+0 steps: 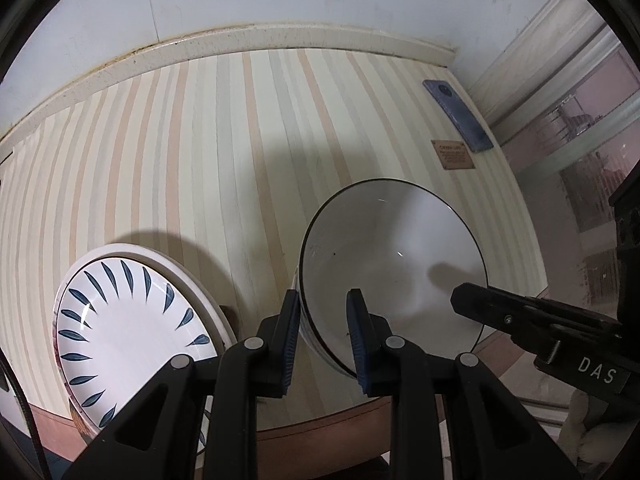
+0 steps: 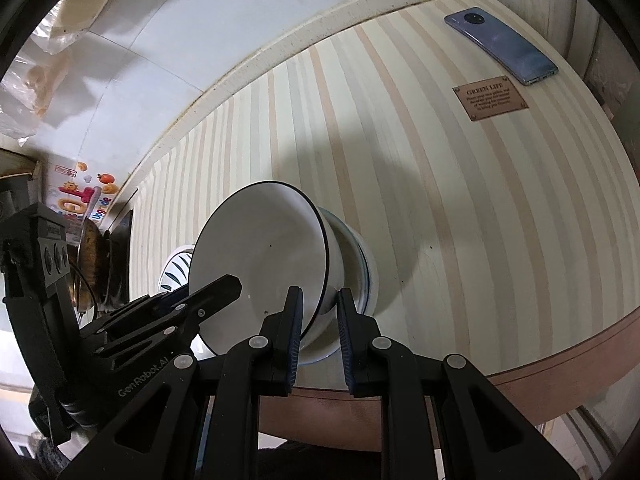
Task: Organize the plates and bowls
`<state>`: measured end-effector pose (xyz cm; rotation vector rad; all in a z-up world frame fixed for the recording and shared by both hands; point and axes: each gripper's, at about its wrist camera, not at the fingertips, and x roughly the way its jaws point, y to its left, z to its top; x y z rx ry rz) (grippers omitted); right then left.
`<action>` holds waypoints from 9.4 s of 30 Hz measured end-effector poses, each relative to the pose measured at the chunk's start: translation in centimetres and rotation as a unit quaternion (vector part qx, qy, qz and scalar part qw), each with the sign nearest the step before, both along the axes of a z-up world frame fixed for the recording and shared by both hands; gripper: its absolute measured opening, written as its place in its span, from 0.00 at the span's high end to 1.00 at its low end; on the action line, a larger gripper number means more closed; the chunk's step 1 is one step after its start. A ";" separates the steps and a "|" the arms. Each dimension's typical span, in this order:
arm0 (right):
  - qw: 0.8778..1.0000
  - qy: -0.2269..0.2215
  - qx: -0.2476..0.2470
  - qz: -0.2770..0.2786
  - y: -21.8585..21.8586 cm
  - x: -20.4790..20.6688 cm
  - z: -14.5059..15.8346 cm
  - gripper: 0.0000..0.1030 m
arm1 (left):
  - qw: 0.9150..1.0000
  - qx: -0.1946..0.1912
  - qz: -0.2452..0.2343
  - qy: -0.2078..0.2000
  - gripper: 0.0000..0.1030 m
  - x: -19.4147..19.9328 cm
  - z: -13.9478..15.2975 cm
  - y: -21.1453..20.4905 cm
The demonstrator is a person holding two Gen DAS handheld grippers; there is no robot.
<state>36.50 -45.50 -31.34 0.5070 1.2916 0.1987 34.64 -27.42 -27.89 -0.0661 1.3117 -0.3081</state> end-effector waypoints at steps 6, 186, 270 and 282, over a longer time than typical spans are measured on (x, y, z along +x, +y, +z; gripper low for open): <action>1.000 0.002 -0.002 0.000 0.0 0.0 -0.4 0.82 | 1.000 0.010 -0.006 -0.001 0.79 0.0 -0.6 -0.3; 0.965 0.106 0.128 0.203 23.4 6.9 -8.4 0.39 | 0.958 -0.107 0.249 0.090 0.45 -0.2 -3.4 22.6; 0.928 -0.317 -0.183 0.067 22.6 -38.4 28.2 0.02 | 0.923 0.102 0.220 -0.298 0.00 -39.5 24.1 21.2; 0.928 -0.318 -0.184 0.067 22.4 -38.3 28.1 0.02 | 0.923 0.106 0.217 -0.300 0.00 -39.5 24.1 21.4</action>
